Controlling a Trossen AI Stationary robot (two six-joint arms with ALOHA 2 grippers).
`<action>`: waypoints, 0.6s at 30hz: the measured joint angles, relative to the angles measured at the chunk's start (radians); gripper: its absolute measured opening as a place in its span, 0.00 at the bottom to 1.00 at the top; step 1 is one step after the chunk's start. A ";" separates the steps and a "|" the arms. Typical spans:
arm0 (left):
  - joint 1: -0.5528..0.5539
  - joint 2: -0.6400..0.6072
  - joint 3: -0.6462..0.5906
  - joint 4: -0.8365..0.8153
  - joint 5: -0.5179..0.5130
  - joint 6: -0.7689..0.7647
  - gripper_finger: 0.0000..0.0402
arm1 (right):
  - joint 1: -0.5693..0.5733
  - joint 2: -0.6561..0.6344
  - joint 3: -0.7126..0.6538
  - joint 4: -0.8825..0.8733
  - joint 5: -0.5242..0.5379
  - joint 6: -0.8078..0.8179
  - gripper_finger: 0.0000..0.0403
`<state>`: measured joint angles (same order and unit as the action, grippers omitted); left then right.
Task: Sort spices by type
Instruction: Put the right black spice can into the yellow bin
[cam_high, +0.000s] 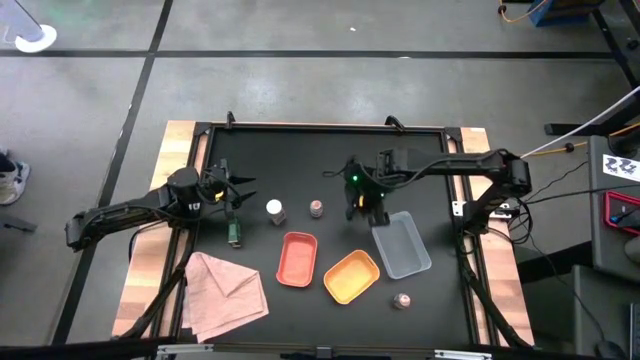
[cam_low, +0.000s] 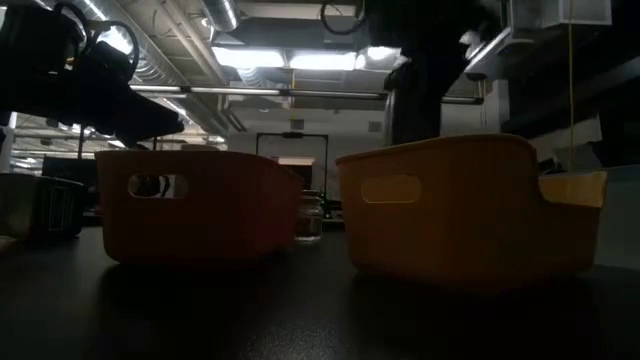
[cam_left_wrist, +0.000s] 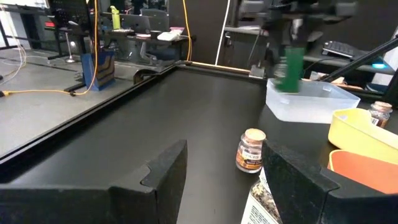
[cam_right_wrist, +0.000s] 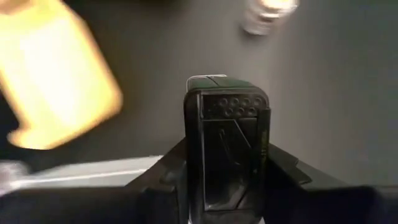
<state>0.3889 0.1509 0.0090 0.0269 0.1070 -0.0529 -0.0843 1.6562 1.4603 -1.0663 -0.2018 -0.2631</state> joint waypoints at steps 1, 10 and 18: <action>0.000 0.000 0.000 0.000 0.000 0.000 0.49 | 0.017 0.000 0.006 -0.013 -0.023 0.029 0.33; 0.000 0.000 0.000 0.000 0.000 0.000 0.49 | 0.224 0.000 0.000 -0.034 -0.072 0.295 0.33; 0.000 0.000 0.000 0.000 0.000 0.000 0.49 | 0.377 0.020 0.000 0.032 0.059 0.395 0.33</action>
<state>0.3889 0.1511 0.0090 0.0265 0.1073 -0.0528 0.2927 1.6758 1.4600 -1.0339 -0.1430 0.1320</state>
